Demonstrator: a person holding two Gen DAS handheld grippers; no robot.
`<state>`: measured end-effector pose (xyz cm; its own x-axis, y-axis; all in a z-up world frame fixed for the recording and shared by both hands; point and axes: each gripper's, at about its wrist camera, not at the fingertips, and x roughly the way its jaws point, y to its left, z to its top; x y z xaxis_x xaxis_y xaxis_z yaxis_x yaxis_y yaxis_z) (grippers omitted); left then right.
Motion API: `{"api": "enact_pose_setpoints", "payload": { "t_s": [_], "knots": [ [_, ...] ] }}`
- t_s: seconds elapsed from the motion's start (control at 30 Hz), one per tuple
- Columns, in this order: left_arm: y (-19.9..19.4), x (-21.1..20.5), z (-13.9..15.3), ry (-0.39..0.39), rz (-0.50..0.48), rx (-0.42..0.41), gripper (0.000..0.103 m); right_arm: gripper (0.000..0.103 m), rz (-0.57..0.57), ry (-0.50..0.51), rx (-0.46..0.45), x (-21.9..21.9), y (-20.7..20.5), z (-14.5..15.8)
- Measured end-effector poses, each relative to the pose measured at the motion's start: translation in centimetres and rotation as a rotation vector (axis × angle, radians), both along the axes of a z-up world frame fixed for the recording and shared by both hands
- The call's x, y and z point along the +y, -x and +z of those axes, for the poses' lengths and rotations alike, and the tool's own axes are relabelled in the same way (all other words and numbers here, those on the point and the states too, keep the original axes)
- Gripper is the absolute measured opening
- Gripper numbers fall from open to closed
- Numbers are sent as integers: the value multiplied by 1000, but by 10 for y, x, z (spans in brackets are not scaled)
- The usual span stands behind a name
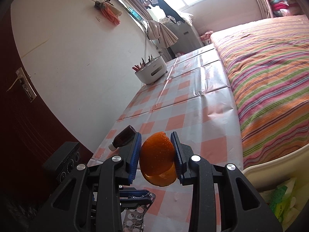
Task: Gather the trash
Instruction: 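Carry the peel and blister pack over the cream bin and release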
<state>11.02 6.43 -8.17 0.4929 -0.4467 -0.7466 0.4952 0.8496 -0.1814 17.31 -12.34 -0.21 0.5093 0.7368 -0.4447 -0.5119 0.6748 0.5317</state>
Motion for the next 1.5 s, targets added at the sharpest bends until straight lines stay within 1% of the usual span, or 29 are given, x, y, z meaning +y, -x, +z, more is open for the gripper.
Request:
{"api": "enact_pose_setpoints", "payload": {
  "t_s": [0.13,0.3,0.47,0.57,0.7,0.83,0.9,0.93,1.03,1.17,1.33,1.37,1.5],
  "knots": [
    [-4,-15,6,33,-2,-7,12,30,-39,-7,-5,-20,2,0],
    [-8,-34,16,72,10,-31,12,30,-119,8,-28,-53,2,2],
    [-16,-56,22,99,20,-41,12,31,-239,48,-30,-98,1,-7],
    [-20,-66,25,113,26,-42,12,33,-293,50,-7,-122,0,-15],
    [-27,-79,26,118,33,-41,12,33,-348,97,-5,-139,2,-24],
    [-33,-90,28,121,41,-39,12,34,-385,101,8,-147,8,-27],
    [-36,-95,28,116,48,-48,12,42,-396,92,10,-150,10,-25],
    [-38,-98,29,116,48,-47,12,49,-407,86,10,-152,11,-23],
    [-42,-105,30,113,57,-53,12,50,-429,65,4,-157,15,-16],
    [-48,-115,33,107,67,-66,12,54,-474,13,-15,-168,21,-6],
    [-55,-131,35,114,80,-79,13,55,-511,-30,-39,-179,27,2],
    [-56,-135,35,110,83,-90,13,57,-517,-41,-45,-181,30,3],
    [-57,-153,32,73,69,-120,13,57,-534,-87,-50,-188,34,6]
  ]
}}
